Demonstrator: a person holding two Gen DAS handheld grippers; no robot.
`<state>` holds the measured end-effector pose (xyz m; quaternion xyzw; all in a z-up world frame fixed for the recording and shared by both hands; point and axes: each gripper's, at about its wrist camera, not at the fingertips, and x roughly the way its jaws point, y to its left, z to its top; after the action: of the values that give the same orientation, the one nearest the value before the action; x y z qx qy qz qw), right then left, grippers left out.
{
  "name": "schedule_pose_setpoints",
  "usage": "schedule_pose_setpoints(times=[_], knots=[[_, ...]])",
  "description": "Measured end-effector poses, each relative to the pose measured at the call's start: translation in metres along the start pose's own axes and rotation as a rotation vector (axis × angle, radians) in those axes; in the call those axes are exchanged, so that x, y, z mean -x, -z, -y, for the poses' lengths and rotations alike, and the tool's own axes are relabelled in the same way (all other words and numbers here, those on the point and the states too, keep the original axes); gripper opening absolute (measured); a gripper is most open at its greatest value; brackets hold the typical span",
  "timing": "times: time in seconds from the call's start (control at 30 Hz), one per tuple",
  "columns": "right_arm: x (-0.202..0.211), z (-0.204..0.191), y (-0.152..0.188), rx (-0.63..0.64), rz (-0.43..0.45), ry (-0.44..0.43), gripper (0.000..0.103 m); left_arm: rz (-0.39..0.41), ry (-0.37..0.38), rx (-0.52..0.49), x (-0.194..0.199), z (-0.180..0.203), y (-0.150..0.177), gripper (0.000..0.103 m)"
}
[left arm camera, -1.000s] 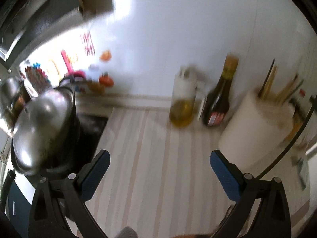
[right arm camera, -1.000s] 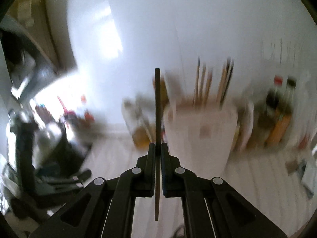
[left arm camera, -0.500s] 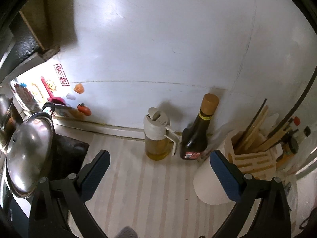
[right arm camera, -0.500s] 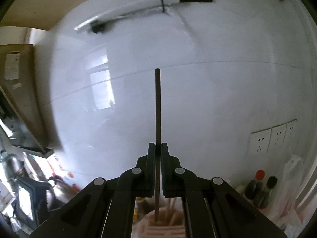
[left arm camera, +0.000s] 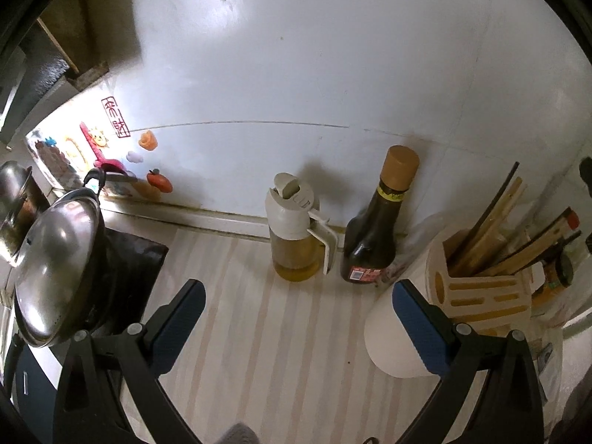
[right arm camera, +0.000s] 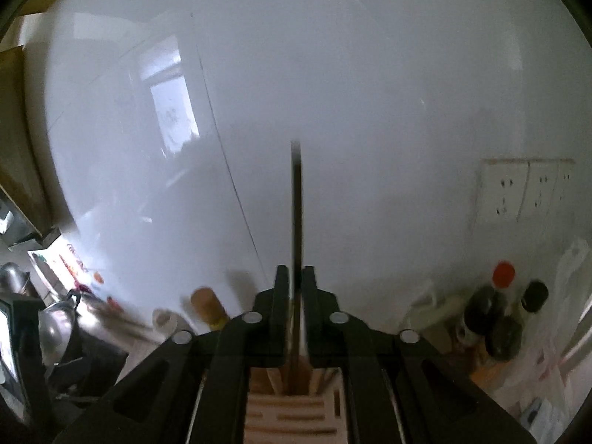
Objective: Organize utensils
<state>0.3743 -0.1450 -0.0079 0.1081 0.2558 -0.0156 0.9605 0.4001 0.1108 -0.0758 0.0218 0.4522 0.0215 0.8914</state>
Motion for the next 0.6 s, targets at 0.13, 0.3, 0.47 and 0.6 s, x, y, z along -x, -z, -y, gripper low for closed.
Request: schedule_pose_setpoints(times=[0.13,0.3,0.47,0.6], knots=[[0.021,0.007,0.014,0.022,-0.040,0.049,0.063,0.026,-0.020,-0.012,0.018,0.007,0.008,0.103],[0.037,0.012,0.040,0.098,-0.118,0.145,0.094,0.048,-0.027,-0.041,0.042,0.026,0.024,0.103],[0.053,0.018,0.058,0.147,-0.146,0.177,0.103,0.082,-0.018,-0.044,0.068,0.042,0.035,0.103],[0.074,0.026,0.061,0.148,-0.139,0.184,0.103,0.121,0.000,-0.043,0.095,0.047,0.043,0.103]])
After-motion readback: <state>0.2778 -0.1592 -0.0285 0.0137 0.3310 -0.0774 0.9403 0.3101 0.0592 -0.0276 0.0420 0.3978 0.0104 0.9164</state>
